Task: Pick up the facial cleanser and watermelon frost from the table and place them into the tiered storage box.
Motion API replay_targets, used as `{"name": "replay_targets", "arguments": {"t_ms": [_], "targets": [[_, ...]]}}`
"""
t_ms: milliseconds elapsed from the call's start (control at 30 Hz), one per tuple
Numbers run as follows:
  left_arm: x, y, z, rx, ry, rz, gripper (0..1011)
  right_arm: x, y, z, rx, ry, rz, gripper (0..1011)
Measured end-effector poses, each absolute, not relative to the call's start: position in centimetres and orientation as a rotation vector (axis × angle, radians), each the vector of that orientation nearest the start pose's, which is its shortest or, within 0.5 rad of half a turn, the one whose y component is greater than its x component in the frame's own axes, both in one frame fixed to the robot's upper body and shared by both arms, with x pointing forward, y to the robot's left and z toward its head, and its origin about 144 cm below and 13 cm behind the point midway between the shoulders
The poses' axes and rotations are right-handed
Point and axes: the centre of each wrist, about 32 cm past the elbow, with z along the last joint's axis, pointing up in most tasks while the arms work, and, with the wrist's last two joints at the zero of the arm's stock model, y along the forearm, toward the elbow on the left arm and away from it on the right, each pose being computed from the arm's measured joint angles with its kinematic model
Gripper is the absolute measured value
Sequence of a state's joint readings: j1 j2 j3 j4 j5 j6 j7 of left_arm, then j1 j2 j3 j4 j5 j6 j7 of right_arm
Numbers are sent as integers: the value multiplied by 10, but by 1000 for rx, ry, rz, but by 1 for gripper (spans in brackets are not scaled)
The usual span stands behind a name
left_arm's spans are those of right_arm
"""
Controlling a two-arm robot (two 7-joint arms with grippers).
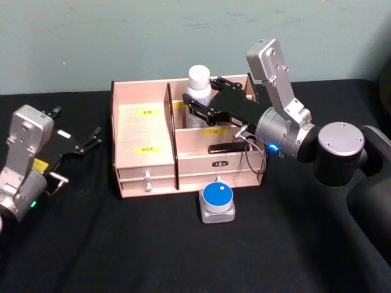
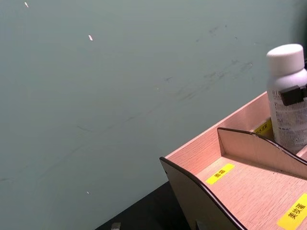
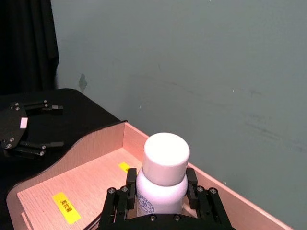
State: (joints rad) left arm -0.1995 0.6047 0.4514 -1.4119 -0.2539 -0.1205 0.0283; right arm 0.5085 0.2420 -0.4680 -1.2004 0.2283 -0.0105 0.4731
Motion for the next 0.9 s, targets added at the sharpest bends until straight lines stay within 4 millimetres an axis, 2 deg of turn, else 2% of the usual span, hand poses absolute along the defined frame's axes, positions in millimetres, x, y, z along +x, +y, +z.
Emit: {"name": "replay_targets", "arguments": {"t_ms": [900], "targets": [[489, 310, 1140, 304, -285, 1248, 1009, 587, -194, 1184, -177, -104, -755, 615]]}}
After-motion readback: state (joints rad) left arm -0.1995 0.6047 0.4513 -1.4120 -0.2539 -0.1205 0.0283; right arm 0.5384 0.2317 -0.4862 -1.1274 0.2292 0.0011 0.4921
